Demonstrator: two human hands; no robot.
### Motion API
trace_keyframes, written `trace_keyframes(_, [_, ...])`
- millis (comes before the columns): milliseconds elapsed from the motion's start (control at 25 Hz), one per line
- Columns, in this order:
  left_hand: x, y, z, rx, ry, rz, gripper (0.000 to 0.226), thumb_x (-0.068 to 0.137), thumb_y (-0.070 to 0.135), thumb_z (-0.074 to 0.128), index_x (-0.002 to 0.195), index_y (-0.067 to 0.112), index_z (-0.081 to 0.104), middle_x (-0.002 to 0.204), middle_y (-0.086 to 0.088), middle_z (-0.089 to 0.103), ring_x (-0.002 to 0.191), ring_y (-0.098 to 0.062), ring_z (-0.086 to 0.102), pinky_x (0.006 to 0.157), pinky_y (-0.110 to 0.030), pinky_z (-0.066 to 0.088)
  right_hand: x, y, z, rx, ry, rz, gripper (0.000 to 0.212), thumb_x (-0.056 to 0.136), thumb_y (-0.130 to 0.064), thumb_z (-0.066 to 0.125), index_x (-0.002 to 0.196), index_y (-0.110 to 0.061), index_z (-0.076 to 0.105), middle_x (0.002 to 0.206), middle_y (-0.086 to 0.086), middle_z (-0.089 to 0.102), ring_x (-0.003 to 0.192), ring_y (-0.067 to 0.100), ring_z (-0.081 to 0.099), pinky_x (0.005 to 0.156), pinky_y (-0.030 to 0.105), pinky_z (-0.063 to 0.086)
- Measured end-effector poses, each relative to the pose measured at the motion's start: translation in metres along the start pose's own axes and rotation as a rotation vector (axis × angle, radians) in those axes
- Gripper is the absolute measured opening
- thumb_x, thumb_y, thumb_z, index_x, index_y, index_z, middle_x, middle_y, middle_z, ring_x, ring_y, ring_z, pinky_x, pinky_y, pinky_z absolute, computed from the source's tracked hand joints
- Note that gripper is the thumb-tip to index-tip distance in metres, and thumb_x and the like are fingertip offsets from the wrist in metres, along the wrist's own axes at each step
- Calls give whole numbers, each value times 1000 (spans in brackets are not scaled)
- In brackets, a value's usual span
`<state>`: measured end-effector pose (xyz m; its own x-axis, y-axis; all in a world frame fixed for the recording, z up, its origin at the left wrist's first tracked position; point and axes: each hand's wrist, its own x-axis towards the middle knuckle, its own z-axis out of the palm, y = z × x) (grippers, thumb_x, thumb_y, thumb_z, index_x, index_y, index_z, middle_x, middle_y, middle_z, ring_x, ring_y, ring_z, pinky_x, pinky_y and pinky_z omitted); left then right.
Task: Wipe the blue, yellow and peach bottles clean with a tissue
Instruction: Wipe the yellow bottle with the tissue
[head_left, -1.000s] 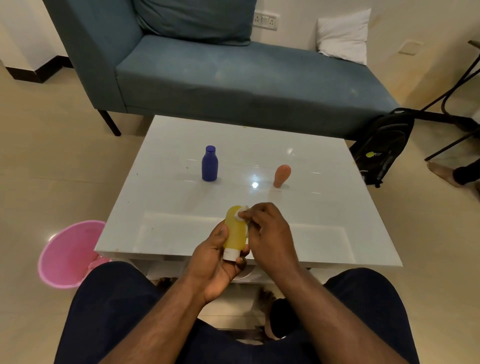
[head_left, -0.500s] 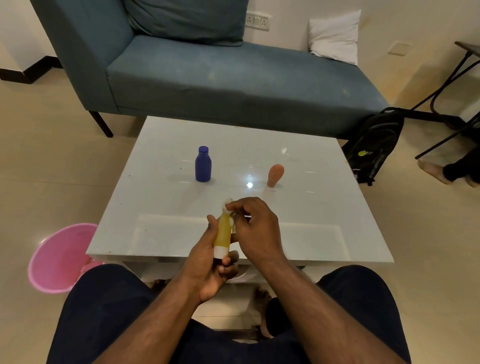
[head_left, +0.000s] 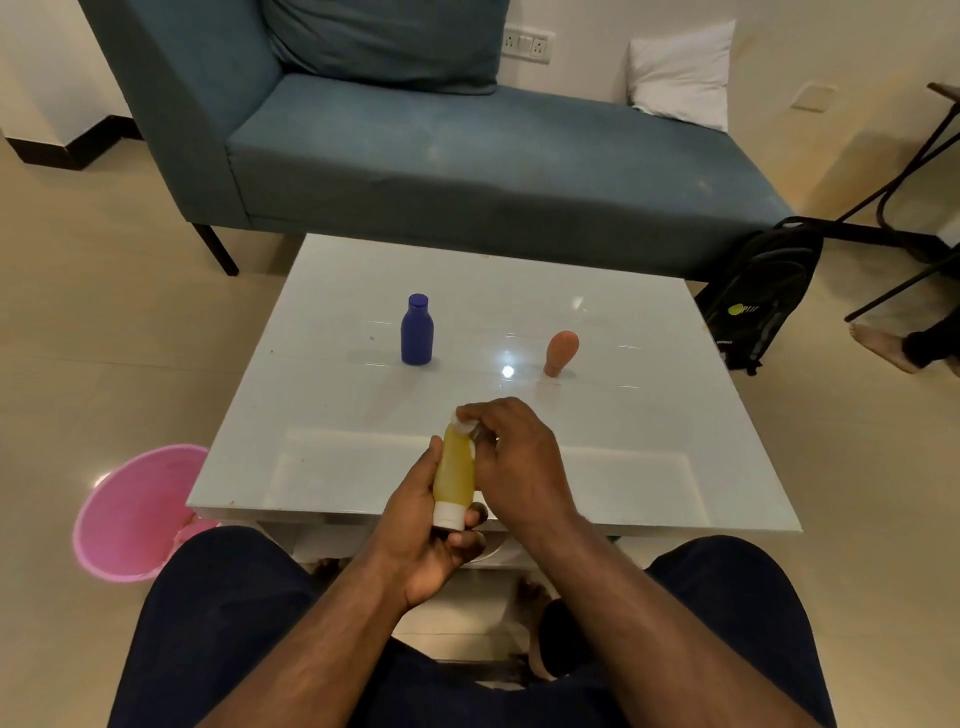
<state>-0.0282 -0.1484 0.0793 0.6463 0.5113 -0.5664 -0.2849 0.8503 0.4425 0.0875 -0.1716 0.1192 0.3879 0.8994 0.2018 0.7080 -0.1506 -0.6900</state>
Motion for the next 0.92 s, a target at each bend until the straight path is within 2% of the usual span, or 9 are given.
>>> trace_keyframes(80, [1, 0, -2, -8, -4, 7, 52, 94, 58, 54, 117, 13, 66, 85, -9, 63, 62, -16, 52, 39, -23, 37, -6, -2, 2, -34, -39, -30, 28, 89, -6, 55, 108, -20, 68, 108, -5, 60, 100, 11, 55, 89, 27, 49])
trace_keyframes(160, [1, 1, -4, -41, 4, 14, 54, 93, 58, 55, 118, 13, 70, 95, -10, 69, 77, -22, 60, 54, -29, 41, -26, -7, 6, -65, -104, -82, 30, 85, -8, 60, 111, -21, 68, 110, -6, 58, 102, 11, 52, 87, 21, 46])
trace_keyframes(240, [3, 0, -6, -69, 27, 8, 58, 92, 59, 56, 121, 11, 70, 103, -13, 71, 87, -26, 64, 67, -33, 40, -40, -7, 5, -80, -146, -133, 34, 79, -10, 65, 111, -21, 68, 111, -5, 59, 103, 13, 52, 88, 23, 46])
trace_keyframes(280, [3, 0, -6, -65, 32, 7, 59, 93, 59, 55, 124, 10, 68, 102, -14, 71, 84, -26, 63, 65, -33, 40, -37, -4, 4, -77, -146, -142, 33, 79, -10, 65, 110, -20, 68, 110, -4, 60, 102, 14, 53, 88, 26, 47])
trace_keyframes(440, [4, 1, -4, -11, 65, 14, 62, 94, 56, 55, 133, 8, 56, 93, -13, 64, 60, -18, 55, 36, -23, 39, -6, 10, -4, -26, 10, 15, 24, 89, -5, 55, 103, -18, 70, 104, -4, 60, 92, 6, 54, 85, 28, 51])
trace_keyframes(520, [4, 2, -5, -8, 69, 23, 64, 93, 57, 57, 134, 8, 55, 93, -13, 64, 59, -18, 55, 35, -23, 39, -9, 7, -2, -21, 6, 30, 25, 91, -8, 53, 107, -18, 68, 106, -5, 58, 93, 4, 53, 87, 26, 50])
trace_keyframes(680, [4, 0, -6, -17, 42, 32, 60, 92, 58, 57, 129, 10, 61, 90, -12, 66, 66, -20, 53, 37, -22, 38, -35, 0, 2, -53, -77, -116, 28, 87, -10, 55, 112, -17, 67, 107, -4, 58, 98, 13, 56, 85, 27, 50])
trace_keyframes(840, [5, -3, -5, 117, 76, 80, 56, 90, 58, 62, 122, 12, 63, 87, -9, 60, 61, -15, 53, 39, -23, 34, -4, 2, -5, -5, 38, -9, 27, 87, -3, 55, 105, -18, 69, 105, -5, 61, 97, 8, 56, 88, 28, 49])
trace_keyframes(920, [3, -4, -3, 175, 79, 85, 54, 92, 61, 56, 117, 13, 64, 81, -9, 59, 58, -15, 51, 39, -23, 32, -4, -3, -3, -80, 14, -77, 27, 84, -3, 58, 105, -16, 69, 109, -2, 62, 101, 13, 54, 90, 28, 47])
